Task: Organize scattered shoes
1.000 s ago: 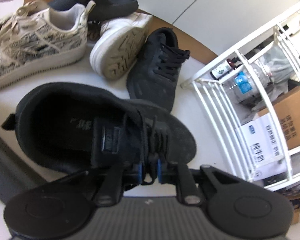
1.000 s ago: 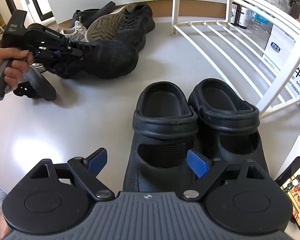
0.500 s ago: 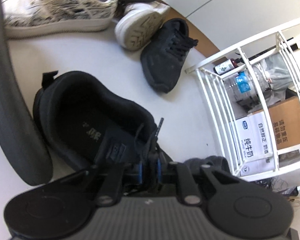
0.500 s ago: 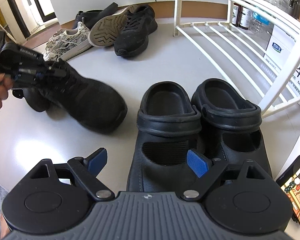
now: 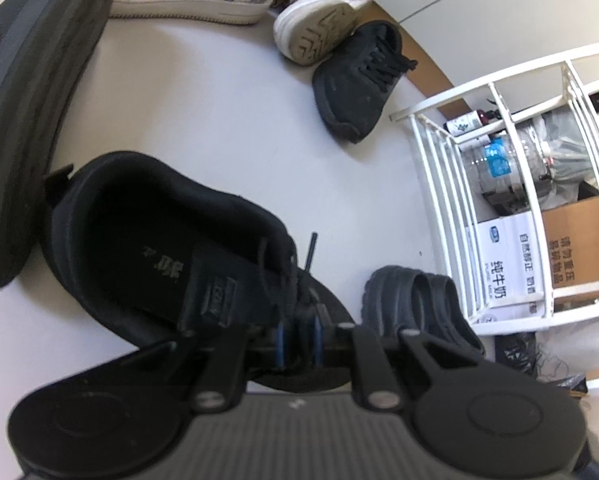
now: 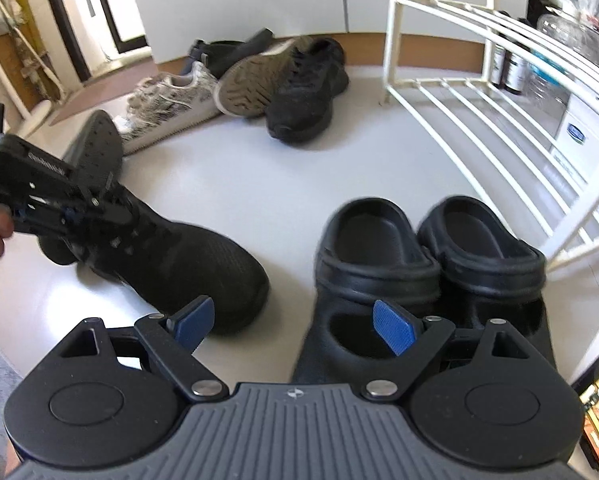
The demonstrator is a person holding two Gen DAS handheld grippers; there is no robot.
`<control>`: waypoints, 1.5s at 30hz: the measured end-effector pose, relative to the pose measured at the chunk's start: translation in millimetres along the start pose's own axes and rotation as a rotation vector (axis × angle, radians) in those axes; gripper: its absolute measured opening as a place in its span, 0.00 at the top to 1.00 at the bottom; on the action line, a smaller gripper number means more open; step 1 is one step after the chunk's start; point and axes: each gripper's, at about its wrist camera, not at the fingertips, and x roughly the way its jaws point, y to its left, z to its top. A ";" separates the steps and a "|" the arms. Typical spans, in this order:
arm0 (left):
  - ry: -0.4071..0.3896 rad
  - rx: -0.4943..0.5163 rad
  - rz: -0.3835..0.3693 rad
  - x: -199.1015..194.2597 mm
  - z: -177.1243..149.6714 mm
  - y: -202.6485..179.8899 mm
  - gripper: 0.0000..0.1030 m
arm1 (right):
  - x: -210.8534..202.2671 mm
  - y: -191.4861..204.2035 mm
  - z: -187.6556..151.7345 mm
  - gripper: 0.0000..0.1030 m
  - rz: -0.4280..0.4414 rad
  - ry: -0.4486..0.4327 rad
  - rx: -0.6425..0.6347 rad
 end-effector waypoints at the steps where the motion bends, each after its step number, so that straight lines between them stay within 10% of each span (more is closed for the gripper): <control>1: -0.002 -0.002 0.002 -0.8 -1.9 0.5 0.86 | 1.8 3.4 0.7 0.12 0.013 0.003 -0.007; 7: 0.045 0.067 0.031 -7.4 -10.1 -1.0 0.66 | 9.3 23.4 3.1 0.12 0.085 0.019 -0.068; 9: 0.013 0.092 0.060 -18.5 -9.5 -4.9 0.18 | 11.2 31.6 4.0 0.12 0.104 0.023 -0.093; 10: 0.003 0.094 0.063 -21.1 -10.5 -4.9 0.13 | 11.5 33.9 3.8 0.12 0.109 0.025 -0.100; 45: -0.067 -0.009 0.086 -53.4 -27.2 49.5 0.16 | 83.5 94.0 15.3 0.12 0.173 0.157 -0.421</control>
